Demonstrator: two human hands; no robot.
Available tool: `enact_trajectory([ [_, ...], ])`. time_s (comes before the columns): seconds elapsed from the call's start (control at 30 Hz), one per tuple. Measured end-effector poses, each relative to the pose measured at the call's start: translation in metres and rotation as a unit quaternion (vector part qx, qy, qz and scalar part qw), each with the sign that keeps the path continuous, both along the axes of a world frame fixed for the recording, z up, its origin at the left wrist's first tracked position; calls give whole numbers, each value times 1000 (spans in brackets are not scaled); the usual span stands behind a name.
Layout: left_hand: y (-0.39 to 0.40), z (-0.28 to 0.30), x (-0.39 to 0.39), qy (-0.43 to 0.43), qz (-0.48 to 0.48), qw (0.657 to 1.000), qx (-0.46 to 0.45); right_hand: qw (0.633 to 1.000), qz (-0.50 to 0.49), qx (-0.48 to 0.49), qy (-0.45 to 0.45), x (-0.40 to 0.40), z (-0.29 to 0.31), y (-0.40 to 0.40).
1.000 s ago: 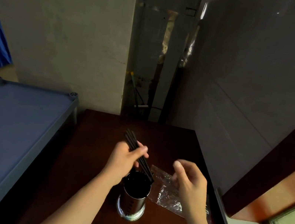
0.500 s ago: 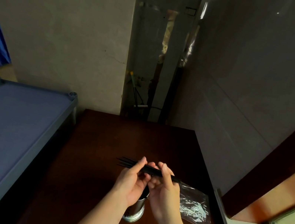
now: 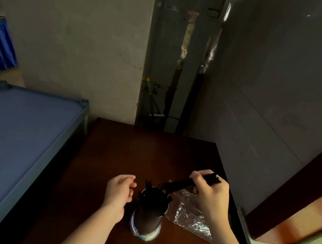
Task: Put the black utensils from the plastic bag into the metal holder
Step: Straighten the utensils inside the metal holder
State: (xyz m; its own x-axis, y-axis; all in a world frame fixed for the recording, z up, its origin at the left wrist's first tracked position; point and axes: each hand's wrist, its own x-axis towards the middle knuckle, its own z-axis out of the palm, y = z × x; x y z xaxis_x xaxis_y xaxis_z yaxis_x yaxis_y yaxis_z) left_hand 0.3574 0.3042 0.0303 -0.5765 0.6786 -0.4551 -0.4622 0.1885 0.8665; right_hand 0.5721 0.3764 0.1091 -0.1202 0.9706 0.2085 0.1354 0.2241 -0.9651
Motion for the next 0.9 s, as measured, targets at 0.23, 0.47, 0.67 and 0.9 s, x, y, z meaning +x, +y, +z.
enact_trajectory([
  [0.23, -10, -19, 8, 149, -60, 986, -49, 982, 106, 18, -158, -18, -23, -7],
  [0.47, -10, -27, 16, 210, -111, 969, -59, 967, 126, 3, -222, -34, -63, 0],
  [0.67, -13, -29, 18, 259, -112, 957, -71, 958, 131, -35, -253, -44, -88, -1],
  [0.9, 0, -24, 16, 342, -99, 933, -56, 943, 136, -79, -293, -54, -98, -2],
])
